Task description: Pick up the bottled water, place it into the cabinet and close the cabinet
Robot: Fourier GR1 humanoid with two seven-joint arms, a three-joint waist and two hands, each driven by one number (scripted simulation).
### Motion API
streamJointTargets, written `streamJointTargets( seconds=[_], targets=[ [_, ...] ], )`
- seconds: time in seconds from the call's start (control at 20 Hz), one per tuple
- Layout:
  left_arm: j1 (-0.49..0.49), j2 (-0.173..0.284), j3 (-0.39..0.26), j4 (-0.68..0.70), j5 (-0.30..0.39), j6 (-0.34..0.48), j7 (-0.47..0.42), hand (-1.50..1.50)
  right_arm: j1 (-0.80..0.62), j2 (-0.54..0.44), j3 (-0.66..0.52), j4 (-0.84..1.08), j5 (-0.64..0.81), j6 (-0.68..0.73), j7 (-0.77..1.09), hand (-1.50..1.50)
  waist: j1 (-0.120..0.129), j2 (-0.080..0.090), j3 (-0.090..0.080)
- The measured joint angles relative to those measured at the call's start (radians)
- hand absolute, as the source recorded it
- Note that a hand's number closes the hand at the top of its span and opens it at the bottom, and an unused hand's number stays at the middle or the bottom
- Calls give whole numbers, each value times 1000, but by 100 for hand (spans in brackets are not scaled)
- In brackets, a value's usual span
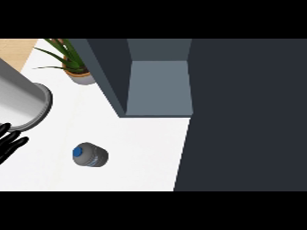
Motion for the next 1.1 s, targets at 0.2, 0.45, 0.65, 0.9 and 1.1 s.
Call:
streamJointTargets(
  seconds=[0.2,0.45,0.65,0.9,1.1],
  targets=[
    [-28,-60,-17,63,-96,-27,-15,-150,15,-13,4,-2,-1,-6,-15,-150,-2,0,0],
    [-91,-145,-25,203,-283,-75,-89,-150,-38,-10,16,2,7,-37,25,-150,-3,1,-1],
    [-132,-181,-20,313,-416,-100,-155,-150,-34,-18,56,-4,16,-62,39,-150,-6,1,-1],
    [-172,-201,-21,442,-564,-130,-253,-150,-58,-35,57,-8,20,-82,62,-150,-7,1,-1],
    [-210,-219,-31,568,-698,-124,-360,-150,-53,-47,67,-11,20,-95,61,-150,-8,1,-1]
  ],
)
